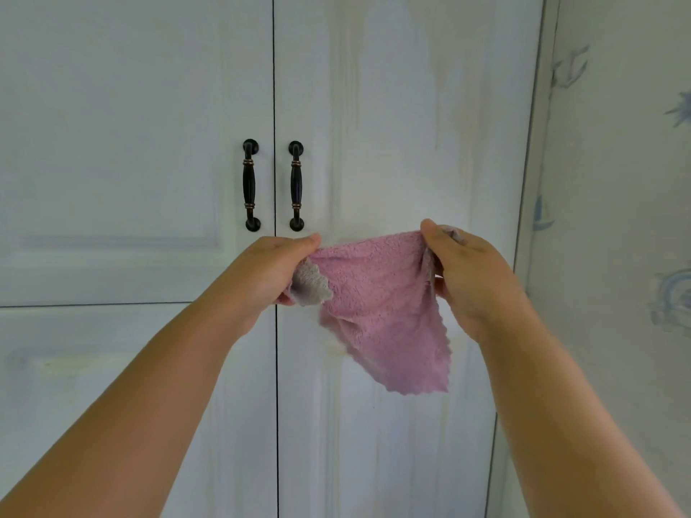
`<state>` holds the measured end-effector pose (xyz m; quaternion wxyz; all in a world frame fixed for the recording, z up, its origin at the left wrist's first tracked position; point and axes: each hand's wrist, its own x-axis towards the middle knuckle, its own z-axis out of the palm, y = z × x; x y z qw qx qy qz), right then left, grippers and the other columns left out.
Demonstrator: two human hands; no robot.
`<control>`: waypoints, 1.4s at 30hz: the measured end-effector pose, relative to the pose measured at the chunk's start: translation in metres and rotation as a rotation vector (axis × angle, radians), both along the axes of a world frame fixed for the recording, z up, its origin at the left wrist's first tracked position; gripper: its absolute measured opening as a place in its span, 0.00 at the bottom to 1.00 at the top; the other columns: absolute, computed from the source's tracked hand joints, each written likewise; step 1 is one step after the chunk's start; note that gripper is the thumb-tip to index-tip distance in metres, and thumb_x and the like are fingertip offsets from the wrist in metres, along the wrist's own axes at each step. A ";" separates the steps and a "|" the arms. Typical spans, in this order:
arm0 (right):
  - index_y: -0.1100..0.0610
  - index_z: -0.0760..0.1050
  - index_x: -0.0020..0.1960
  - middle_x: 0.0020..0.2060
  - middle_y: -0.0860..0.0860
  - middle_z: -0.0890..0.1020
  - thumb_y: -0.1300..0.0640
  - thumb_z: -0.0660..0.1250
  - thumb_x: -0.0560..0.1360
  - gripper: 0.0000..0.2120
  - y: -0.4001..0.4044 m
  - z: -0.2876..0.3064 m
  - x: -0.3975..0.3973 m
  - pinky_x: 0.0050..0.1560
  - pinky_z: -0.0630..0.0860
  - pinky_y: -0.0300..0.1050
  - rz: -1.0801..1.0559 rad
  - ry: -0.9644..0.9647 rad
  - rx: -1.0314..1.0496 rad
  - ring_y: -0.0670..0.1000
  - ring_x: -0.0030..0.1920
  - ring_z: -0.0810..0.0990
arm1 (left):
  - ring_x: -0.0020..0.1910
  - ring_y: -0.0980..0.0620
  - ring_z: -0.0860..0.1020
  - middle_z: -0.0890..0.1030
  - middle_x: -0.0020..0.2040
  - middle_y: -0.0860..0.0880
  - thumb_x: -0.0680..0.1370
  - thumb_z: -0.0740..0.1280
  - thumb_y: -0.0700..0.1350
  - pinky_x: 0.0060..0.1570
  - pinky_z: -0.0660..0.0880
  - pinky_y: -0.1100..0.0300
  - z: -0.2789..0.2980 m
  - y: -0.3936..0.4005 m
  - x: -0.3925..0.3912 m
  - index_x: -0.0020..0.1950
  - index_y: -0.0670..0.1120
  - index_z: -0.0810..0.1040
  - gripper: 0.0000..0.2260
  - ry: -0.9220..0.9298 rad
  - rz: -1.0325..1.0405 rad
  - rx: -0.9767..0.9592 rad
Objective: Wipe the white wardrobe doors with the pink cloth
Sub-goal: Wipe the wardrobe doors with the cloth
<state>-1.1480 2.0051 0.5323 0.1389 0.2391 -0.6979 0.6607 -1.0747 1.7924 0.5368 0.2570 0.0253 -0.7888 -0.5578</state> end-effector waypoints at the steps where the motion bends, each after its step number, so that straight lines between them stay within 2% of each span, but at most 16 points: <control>1: 0.67 0.74 0.50 0.44 0.60 0.80 0.45 0.63 0.82 0.23 0.000 0.000 -0.003 0.61 0.78 0.57 0.013 0.007 -0.009 0.60 0.46 0.79 | 0.47 0.42 0.84 0.85 0.48 0.41 0.78 0.67 0.58 0.59 0.79 0.43 0.000 -0.001 -0.001 0.50 0.38 0.82 0.21 -0.015 0.013 0.015; 4: 0.60 0.75 0.44 0.42 0.53 0.74 0.49 0.64 0.82 0.15 -0.001 0.002 -0.008 0.52 0.74 0.52 0.123 -0.044 -0.137 0.53 0.44 0.72 | 0.39 0.46 0.81 0.82 0.40 0.43 0.73 0.67 0.61 0.60 0.78 0.45 0.002 -0.002 -0.002 0.45 0.39 0.82 0.23 -0.056 0.050 -0.018; 7: 0.62 0.78 0.47 0.46 0.59 0.80 0.54 0.63 0.83 0.13 -0.002 0.005 -0.008 0.59 0.75 0.49 0.211 -0.096 -0.249 0.54 0.49 0.78 | 0.37 0.51 0.80 0.81 0.36 0.47 0.79 0.64 0.59 0.51 0.77 0.53 0.002 0.000 0.001 0.42 0.39 0.81 0.23 -0.057 0.145 -0.161; 9: 0.62 0.81 0.48 0.52 0.61 0.84 0.55 0.63 0.83 0.13 -0.006 0.009 -0.004 0.65 0.77 0.51 0.186 -0.079 -0.235 0.56 0.53 0.83 | 0.36 0.58 0.79 0.82 0.35 0.54 0.79 0.58 0.65 0.43 0.72 0.60 0.005 0.007 0.012 0.36 0.44 0.78 0.27 -0.020 0.176 -0.374; 11: 0.61 0.82 0.50 0.51 0.59 0.85 0.55 0.63 0.83 0.12 -0.012 0.014 0.001 0.64 0.78 0.53 0.186 -0.064 -0.199 0.56 0.55 0.84 | 0.44 0.65 0.78 0.83 0.44 0.57 0.72 0.56 0.73 0.44 0.69 0.64 0.009 0.016 0.018 0.47 0.52 0.80 0.27 0.050 0.127 -0.459; 13: 0.63 0.81 0.52 0.47 0.58 0.86 0.57 0.62 0.84 0.12 -0.019 0.018 0.004 0.60 0.80 0.51 0.265 -0.093 -0.187 0.56 0.51 0.85 | 0.53 0.68 0.76 0.81 0.54 0.61 0.64 0.60 0.73 0.49 0.69 0.67 0.013 0.025 0.019 0.65 0.57 0.75 0.34 0.045 -0.035 -0.378; 15: 0.65 0.79 0.52 0.45 0.59 0.85 0.59 0.61 0.84 0.12 -0.023 0.022 0.007 0.56 0.82 0.51 0.386 -0.176 -0.243 0.56 0.48 0.85 | 0.54 0.65 0.80 0.84 0.54 0.59 0.66 0.69 0.68 0.60 0.73 0.61 0.014 0.030 0.015 0.70 0.57 0.71 0.35 0.019 -0.231 -0.310; 17: 0.67 0.78 0.52 0.46 0.61 0.84 0.61 0.60 0.84 0.11 -0.020 0.025 0.009 0.55 0.82 0.52 0.488 -0.248 -0.321 0.56 0.48 0.85 | 0.53 0.58 0.83 0.86 0.51 0.54 0.69 0.75 0.60 0.64 0.76 0.52 0.013 0.031 0.008 0.67 0.52 0.74 0.29 0.057 -0.286 -0.280; 19: 0.68 0.76 0.55 0.50 0.63 0.81 0.63 0.64 0.81 0.08 -0.013 0.026 0.009 0.53 0.82 0.51 0.571 -0.259 -0.316 0.58 0.51 0.82 | 0.51 0.54 0.84 0.86 0.49 0.51 0.71 0.77 0.53 0.60 0.79 0.51 0.015 0.031 0.007 0.60 0.48 0.79 0.21 0.131 -0.228 -0.266; 22: 0.70 0.73 0.63 0.55 0.67 0.79 0.69 0.72 0.71 0.22 -0.005 0.025 0.007 0.58 0.80 0.52 0.663 -0.208 -0.195 0.63 0.55 0.80 | 0.42 0.56 0.84 0.85 0.42 0.53 0.69 0.78 0.50 0.46 0.81 0.59 0.022 0.030 0.009 0.49 0.47 0.81 0.13 0.217 -0.149 -0.290; 24: 0.70 0.73 0.63 0.56 0.66 0.82 0.72 0.71 0.69 0.23 -0.001 0.026 0.005 0.60 0.80 0.52 0.617 -0.167 -0.187 0.61 0.54 0.83 | 0.38 0.56 0.82 0.84 0.39 0.52 0.69 0.78 0.51 0.39 0.78 0.62 0.029 0.029 0.012 0.46 0.46 0.81 0.12 0.223 -0.139 -0.297; 29: 0.65 0.76 0.58 0.51 0.60 0.84 0.72 0.69 0.75 0.13 0.005 0.025 0.001 0.47 0.83 0.44 0.414 -0.162 -0.305 0.53 0.45 0.84 | 0.43 0.49 0.79 0.82 0.43 0.46 0.78 0.70 0.50 0.46 0.76 0.55 0.042 0.025 0.013 0.51 0.40 0.81 0.13 0.118 -0.212 -0.165; 33: 0.59 0.76 0.57 0.51 0.55 0.84 0.65 0.72 0.76 0.11 0.006 0.012 -0.008 0.51 0.84 0.47 0.030 -0.013 -0.130 0.53 0.47 0.86 | 0.41 0.51 0.78 0.80 0.44 0.47 0.83 0.64 0.49 0.43 0.75 0.58 0.050 0.030 0.004 0.51 0.44 0.80 0.10 0.104 -0.158 -0.101; 36: 0.64 0.76 0.58 0.50 0.59 0.84 0.59 0.63 0.83 0.10 0.002 0.004 -0.013 0.50 0.83 0.49 0.239 -0.175 -0.207 0.54 0.45 0.84 | 0.41 0.53 0.81 0.82 0.45 0.48 0.83 0.63 0.49 0.41 0.78 0.60 0.058 0.038 0.002 0.53 0.45 0.80 0.10 0.083 -0.211 -0.066; 38: 0.68 0.76 0.59 0.43 0.60 0.83 0.63 0.58 0.83 0.12 0.000 -0.003 -0.018 0.41 0.80 0.47 0.361 -0.263 -0.225 0.53 0.39 0.82 | 0.43 0.52 0.82 0.83 0.47 0.46 0.83 0.63 0.48 0.46 0.79 0.59 0.061 0.042 0.001 0.56 0.43 0.80 0.10 0.077 -0.282 -0.034; 42: 0.60 0.79 0.46 0.30 0.49 0.82 0.69 0.58 0.81 0.13 -0.002 -0.021 -0.024 0.29 0.75 0.43 0.404 -0.310 0.098 0.47 0.28 0.79 | 0.51 0.47 0.81 0.82 0.55 0.40 0.83 0.63 0.47 0.55 0.78 0.57 0.068 0.046 -0.005 0.64 0.38 0.77 0.15 0.081 -0.383 0.085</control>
